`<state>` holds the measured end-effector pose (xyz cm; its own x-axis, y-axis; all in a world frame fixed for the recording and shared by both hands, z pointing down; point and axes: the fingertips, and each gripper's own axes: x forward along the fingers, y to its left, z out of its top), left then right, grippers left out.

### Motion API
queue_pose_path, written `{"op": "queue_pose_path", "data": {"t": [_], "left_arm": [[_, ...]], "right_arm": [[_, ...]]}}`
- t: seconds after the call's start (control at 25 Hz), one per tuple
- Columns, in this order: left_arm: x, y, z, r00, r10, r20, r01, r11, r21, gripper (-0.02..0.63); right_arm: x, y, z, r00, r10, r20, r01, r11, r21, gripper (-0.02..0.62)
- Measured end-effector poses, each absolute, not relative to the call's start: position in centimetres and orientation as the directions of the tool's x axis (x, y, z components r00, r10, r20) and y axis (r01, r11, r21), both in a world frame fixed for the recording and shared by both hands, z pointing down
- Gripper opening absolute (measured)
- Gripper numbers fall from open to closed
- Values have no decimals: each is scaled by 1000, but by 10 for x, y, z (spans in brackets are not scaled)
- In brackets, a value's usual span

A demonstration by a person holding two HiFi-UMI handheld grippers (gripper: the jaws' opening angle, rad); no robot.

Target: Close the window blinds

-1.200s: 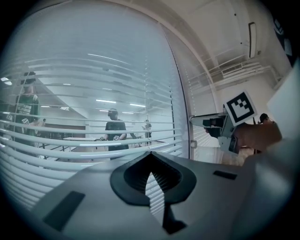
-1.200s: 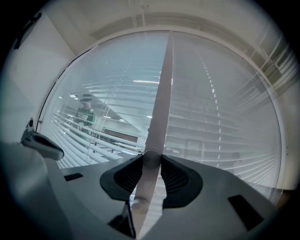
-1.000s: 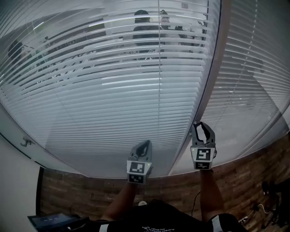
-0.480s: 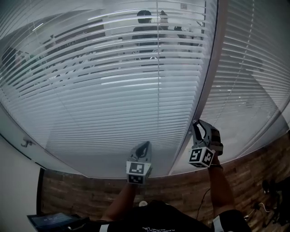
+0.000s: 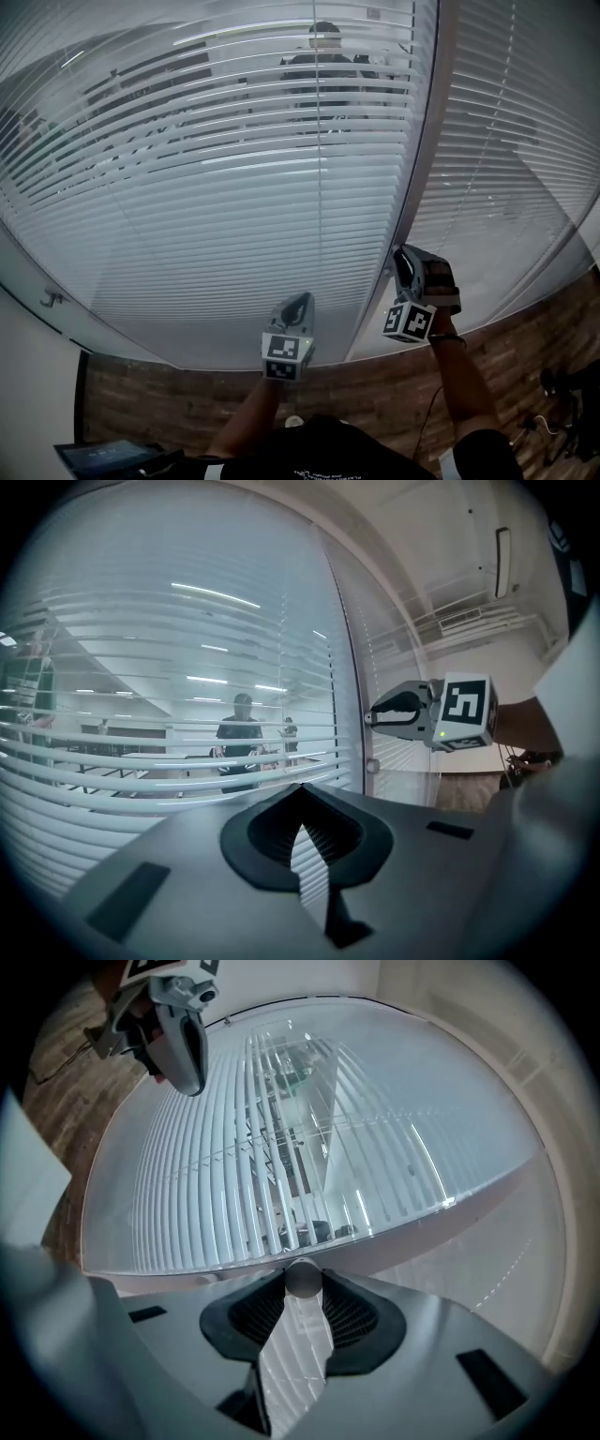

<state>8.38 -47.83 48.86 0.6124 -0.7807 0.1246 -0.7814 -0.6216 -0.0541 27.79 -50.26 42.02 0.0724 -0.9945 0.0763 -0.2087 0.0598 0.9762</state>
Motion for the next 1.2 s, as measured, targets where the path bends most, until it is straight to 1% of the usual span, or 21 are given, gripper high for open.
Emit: {"op": "queue_pose_path", "data": {"t": [0.16,0.24,0.32,0.4,0.48,0.52,0.6,0.64,0.72,0.92,1.12,1.2], "left_arm": [[86,-474,487,619,-776,119,-777,-627,-46,-5],[85,-473,487,616,-779,121,-780,-624,-49,-5],[83,-472,489,614,-779,126,-781,-622,-44,-5],[82,-470,491,614,-778,131,-781,-624,-42,-5],[82,-468,492,613,-777,143,-779,-625,-52,-5],[82,-467,492,612,-777,151,-778,-625,-60,-5],[83,-465,493,616,-773,153,-775,-629,-61,-5],[83,-465,493,616,-773,152,-775,-630,-60,-5],[82,-464,493,613,-775,154,-777,-627,-59,-5],[80,-460,498,608,-776,167,-781,-622,-51,-5],[77,-460,496,606,-779,161,-781,-621,-64,-5],[77,-460,496,609,-778,158,-780,-623,-63,-5]], "right_arm": [[275,-499,418,60,-996,64,-257,47,965,126],[273,-492,414,34,-997,62,-351,47,935,126],[276,-489,411,14,-997,72,-507,55,860,126],[282,-490,410,-20,-995,93,-715,80,694,126],[288,-492,408,-75,-993,96,-902,108,418,126],[290,-493,408,-98,-992,84,-951,118,285,126],[293,-494,406,-130,-990,51,-986,135,95,126],[293,-495,405,-140,-989,40,-990,141,29,126],[291,-499,405,-137,-990,39,-990,135,-45,126],[294,-503,409,-72,-996,51,-995,68,-72,126],[295,-503,408,-60,-998,32,-996,58,-67,124],[294,-502,408,-55,-998,31,-998,54,-34,124]]}}
